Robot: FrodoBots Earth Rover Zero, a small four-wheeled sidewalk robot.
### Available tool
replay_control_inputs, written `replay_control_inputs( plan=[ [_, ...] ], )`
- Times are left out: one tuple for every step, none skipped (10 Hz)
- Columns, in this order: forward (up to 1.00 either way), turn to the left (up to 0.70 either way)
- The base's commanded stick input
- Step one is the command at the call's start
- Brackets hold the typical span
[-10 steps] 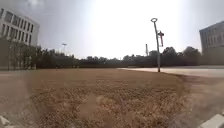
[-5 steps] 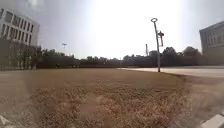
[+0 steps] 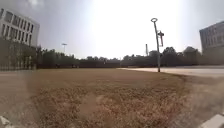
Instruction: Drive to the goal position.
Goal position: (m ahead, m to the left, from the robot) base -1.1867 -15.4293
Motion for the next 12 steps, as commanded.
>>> replay_control_inputs(
  plan=[
    [0.04,0.0],
    [0.05,0.0],
    [0.06,0.0],
    [0.02,0.0],
    [-0.3,0.0],
    [-0.7,0.0],
    [-0.7,0.0],
    [-0.7,0.0],
    [-0.7,0.0],
    [-0.7,0.0],
    [-0.7,0.0],
    [-0.7,0.0]
  ],
)
